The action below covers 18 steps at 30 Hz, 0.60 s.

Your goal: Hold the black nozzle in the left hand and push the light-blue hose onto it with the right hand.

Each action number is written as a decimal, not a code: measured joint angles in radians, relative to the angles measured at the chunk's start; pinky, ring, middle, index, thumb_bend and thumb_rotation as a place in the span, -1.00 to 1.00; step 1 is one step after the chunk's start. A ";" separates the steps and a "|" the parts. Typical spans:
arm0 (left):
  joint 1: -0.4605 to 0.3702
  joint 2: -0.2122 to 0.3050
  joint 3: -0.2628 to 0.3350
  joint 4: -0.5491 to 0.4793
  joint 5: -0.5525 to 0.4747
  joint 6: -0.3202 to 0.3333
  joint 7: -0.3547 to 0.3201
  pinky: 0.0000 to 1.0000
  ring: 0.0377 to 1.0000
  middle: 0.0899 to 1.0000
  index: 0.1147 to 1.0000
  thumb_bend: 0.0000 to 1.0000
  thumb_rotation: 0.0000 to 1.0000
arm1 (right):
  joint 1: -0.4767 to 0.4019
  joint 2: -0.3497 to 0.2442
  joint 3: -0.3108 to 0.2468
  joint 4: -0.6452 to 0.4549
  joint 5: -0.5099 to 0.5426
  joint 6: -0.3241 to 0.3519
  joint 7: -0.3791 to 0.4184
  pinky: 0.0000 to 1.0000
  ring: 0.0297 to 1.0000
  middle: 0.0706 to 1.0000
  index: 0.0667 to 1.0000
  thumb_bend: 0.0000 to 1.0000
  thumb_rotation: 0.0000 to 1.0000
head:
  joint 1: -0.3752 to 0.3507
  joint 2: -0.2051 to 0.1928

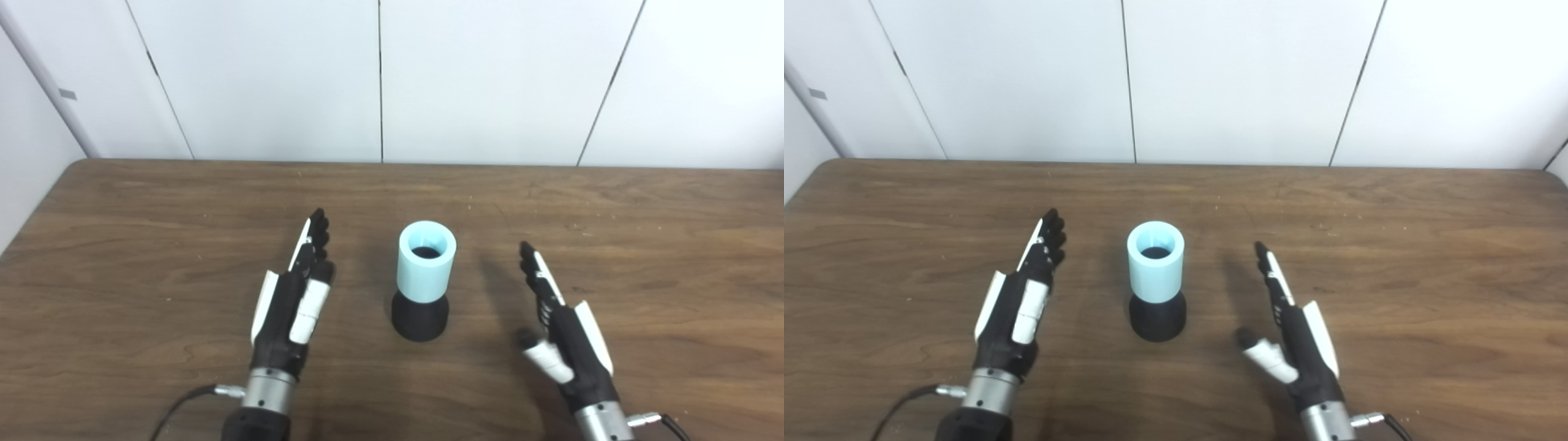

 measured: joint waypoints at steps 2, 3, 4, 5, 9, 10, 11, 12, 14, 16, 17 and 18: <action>0.001 -0.026 0.017 0.000 -0.067 0.040 0.002 1.00 1.00 1.00 1.00 0.78 0.95 | 0.000 0.001 -0.007 0.000 0.049 0.019 0.004 1.00 1.00 1.00 1.00 0.54 1.00 | -0.008 -0.002; 0.001 -0.028 0.025 0.000 -0.082 0.048 0.003 1.00 1.00 1.00 1.00 0.80 0.95 | 0.000 0.002 -0.007 -0.001 0.062 0.024 0.005 1.00 1.00 1.00 1.00 0.53 1.00 | -0.009 -0.003; 0.000 -0.026 0.032 0.001 -0.091 0.047 0.004 1.00 1.00 1.00 1.00 0.80 0.96 | -0.001 0.003 -0.007 -0.001 0.074 0.026 0.006 1.00 1.00 1.00 1.00 0.53 1.00 | -0.009 -0.003; -0.002 -0.023 0.036 0.003 -0.091 0.041 0.006 1.00 1.00 1.00 1.00 0.80 0.97 | -0.002 0.004 -0.005 0.000 0.082 0.027 0.007 1.00 1.00 1.00 1.00 0.51 1.00 | -0.011 -0.005; -0.006 -0.007 0.031 0.035 -0.025 -0.038 0.010 1.00 1.00 1.00 1.00 0.76 1.00 | -0.004 0.012 -0.003 0.005 0.091 0.026 0.002 1.00 1.00 1.00 1.00 0.45 1.00 | -0.009 -0.009; -0.006 -0.007 0.026 0.037 -0.012 -0.053 0.009 1.00 1.00 1.00 1.00 0.75 1.00 | -0.005 0.014 -0.003 0.010 0.091 0.026 0.000 1.00 1.00 1.00 1.00 0.44 1.00 | -0.009 -0.009; -0.005 -0.007 0.021 0.039 -0.003 -0.071 0.007 1.00 1.00 1.00 1.00 0.75 1.00 | -0.006 0.016 -0.004 0.016 0.091 0.026 -0.003 1.00 1.00 1.00 1.00 0.44 1.00 | -0.011 -0.011; -0.005 -0.006 0.016 0.041 0.011 -0.083 0.005 1.00 1.00 1.00 1.00 0.75 1.00 | -0.006 0.018 -0.005 0.022 0.092 0.026 -0.006 1.00 1.00 1.00 1.00 0.44 1.00 | -0.015 -0.012; -0.005 -0.003 0.012 0.053 0.021 -0.104 0.001 1.00 1.00 1.00 1.00 0.75 1.00 | -0.007 0.019 -0.007 0.027 0.094 0.026 -0.011 1.00 1.00 1.00 1.00 0.45 1.00 | -0.021 -0.011; -0.004 0.000 0.014 0.054 0.026 -0.105 -0.001 1.00 1.00 1.00 1.00 0.75 1.00 | -0.009 0.026 -0.012 0.027 0.095 0.026 -0.024 1.00 1.00 1.00 1.00 0.47 1.00 | -0.026 -0.009; -0.004 0.002 0.015 0.054 0.026 -0.105 -0.003 1.00 1.00 1.00 1.00 0.75 1.00 | -0.009 0.034 -0.014 0.026 0.096 0.026 -0.029 1.00 1.00 1.00 1.00 0.47 1.00 | -0.026 -0.009; -0.004 0.004 0.016 0.054 0.026 -0.105 -0.006 1.00 1.00 1.00 1.00 0.75 1.00 | -0.009 0.041 -0.016 0.026 0.096 0.026 -0.034 1.00 1.00 1.00 1.00 0.48 1.00 | -0.026 -0.008</action>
